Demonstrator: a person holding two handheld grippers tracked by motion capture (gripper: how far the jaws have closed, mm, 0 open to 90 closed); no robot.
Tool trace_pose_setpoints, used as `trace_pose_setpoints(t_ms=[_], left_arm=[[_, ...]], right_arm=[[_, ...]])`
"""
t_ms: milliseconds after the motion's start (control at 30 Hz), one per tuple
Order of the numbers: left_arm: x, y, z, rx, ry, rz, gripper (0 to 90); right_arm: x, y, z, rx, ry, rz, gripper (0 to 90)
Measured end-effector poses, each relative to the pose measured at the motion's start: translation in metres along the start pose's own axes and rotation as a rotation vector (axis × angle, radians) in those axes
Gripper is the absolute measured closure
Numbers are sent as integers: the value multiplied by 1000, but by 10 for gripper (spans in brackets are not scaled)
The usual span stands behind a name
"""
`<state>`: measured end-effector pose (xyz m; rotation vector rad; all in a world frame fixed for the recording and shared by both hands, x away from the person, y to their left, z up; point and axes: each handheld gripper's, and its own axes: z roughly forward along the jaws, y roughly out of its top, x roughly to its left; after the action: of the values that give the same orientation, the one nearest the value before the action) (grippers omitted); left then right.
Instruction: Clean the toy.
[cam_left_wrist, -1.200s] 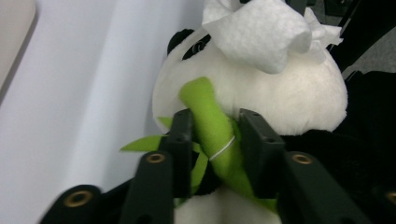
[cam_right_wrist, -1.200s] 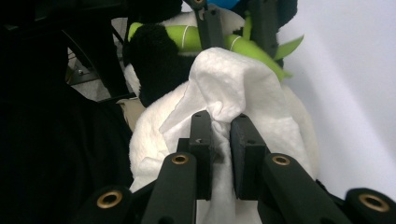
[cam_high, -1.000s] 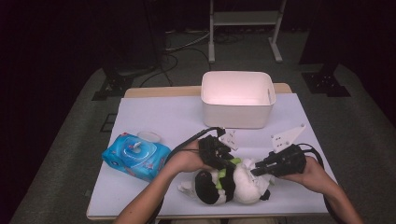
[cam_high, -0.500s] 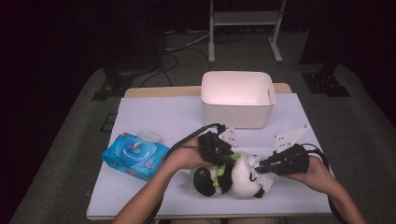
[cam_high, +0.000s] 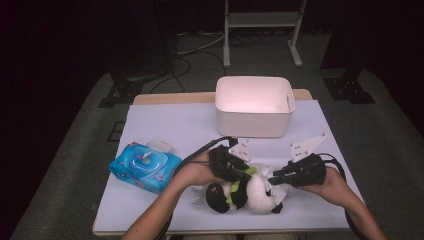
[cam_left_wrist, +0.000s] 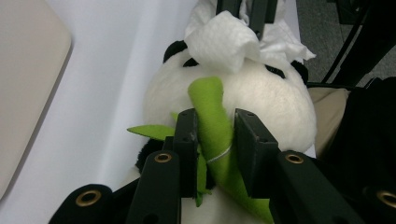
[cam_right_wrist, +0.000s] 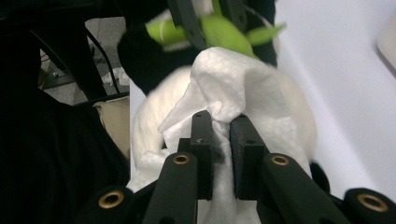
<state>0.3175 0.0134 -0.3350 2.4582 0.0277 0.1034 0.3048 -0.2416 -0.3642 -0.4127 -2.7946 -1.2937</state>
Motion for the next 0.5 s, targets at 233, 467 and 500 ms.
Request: trace_pose_setpoints(t_ms=[233, 467, 500], left_arm=[[-5, 1, 0, -1, 9, 23, 704], [-7, 0, -1, 2, 5, 31, 703], [-7, -1, -1, 0, 7, 29, 700]], right_arm=[[-5, -7, -6, 19, -16, 24, 806], [-11, 16, 6, 19, -7, -4, 806], [-12, 18, 8, 22, -3, -5, 806]])
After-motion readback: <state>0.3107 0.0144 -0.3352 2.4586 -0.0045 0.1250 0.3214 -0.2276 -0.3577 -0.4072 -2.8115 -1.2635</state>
